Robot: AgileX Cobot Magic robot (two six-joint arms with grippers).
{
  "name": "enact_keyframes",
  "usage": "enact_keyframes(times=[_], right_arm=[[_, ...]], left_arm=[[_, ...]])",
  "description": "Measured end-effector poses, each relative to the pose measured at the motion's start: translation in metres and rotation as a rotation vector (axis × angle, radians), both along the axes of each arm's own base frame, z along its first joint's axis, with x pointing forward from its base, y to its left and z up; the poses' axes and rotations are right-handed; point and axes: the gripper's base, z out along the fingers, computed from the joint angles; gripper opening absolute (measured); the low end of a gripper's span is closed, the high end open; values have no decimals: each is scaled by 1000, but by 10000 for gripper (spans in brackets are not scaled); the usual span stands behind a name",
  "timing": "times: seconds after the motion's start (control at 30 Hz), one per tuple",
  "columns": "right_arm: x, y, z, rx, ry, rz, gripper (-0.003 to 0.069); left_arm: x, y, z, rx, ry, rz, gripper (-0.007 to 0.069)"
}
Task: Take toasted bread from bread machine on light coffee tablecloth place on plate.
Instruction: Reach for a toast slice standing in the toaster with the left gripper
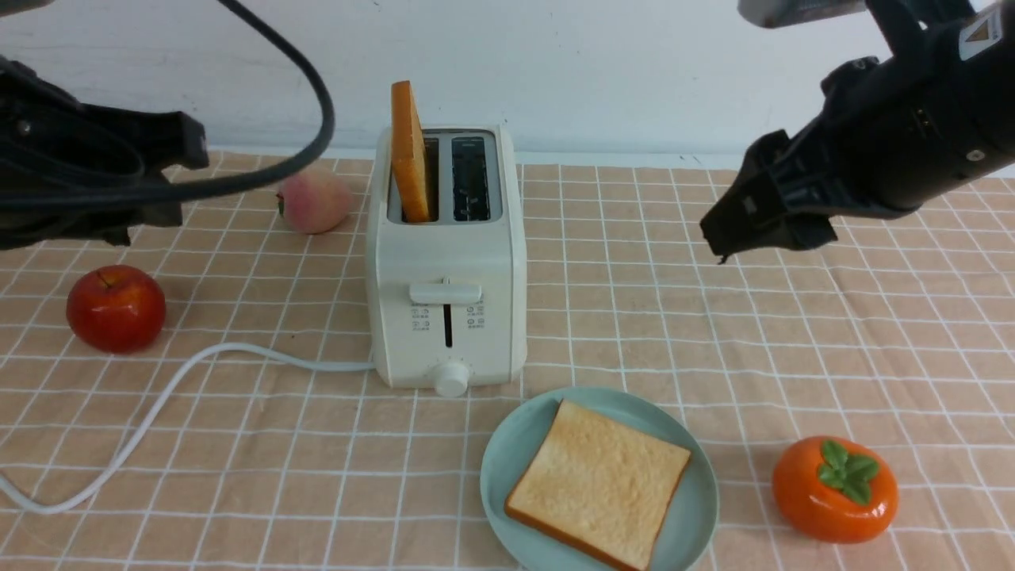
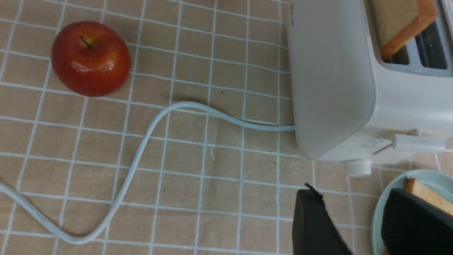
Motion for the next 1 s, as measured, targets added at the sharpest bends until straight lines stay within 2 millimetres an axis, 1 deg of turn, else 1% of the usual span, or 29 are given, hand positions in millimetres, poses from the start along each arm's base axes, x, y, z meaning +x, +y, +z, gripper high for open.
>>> enact_keyframes(times=[0.03, 0.1, 0.13, 0.17, 0.23, 0.3, 0.33, 0.37, 0.4, 0.43, 0.47, 0.5, 0.7, 0.77, 0.87, 0.9, 1.0], right_arm=[[-1, 2, 0, 6, 7, -8, 475], [-2, 3, 0, 7, 9, -9, 480], [-3, 5, 0, 9, 12, -7, 484], [-3, 5, 0, 9, 12, -7, 484], [-3, 6, 0, 10, 14, -6, 486], [-3, 6, 0, 11, 15, -8, 486], [-3, 6, 0, 10, 15, -8, 486], [-3, 6, 0, 8, 14, -8, 486], [-3, 6, 0, 8, 14, -8, 486], [-3, 6, 0, 8, 14, -8, 486], [-3, 6, 0, 8, 14, -8, 486], [-3, 6, 0, 8, 15, -8, 486], [-4, 6, -1, 6, 18, -7, 486], [-4, 6, -1, 4, 22, -6, 486], [-4, 5, -1, 0, 30, -4, 486], [-5, 5, -2, -2, 33, -3, 486], [-5, 5, -2, -5, 39, -2, 486]], left_arm=[[11, -1, 4, 8, -20, 18, 342], [21, -2, 8, 11, -33, 26, 367], [33, -5, 13, 10, -41, 29, 406], [34, -5, 14, 9, -43, 29, 406], [56, -12, 20, -6, -24, 32, 454], [75, -20, 20, -41, 9, 22, 475], [75, -20, 22, -43, 4, 22, 476], [91, -28, 15, -76, 35, -3, 482], [92, -29, 15, -79, 36, -8, 482], [106, -38, 9, -102, 54, -41, 483], [109, -41, 7, -105, 59, -49, 484], [120, -48, 1, -110, 72, -68, 483], [154, -85, -23, -98, 89, -106, 483], [163, -93, -28, -80, 83, -103, 483], [177, -99, -38, -63, 93, -63, 483], [182, -100, -44, -54, 106, -49, 483], [191, -102, -59, -33, 133, -36, 479]])
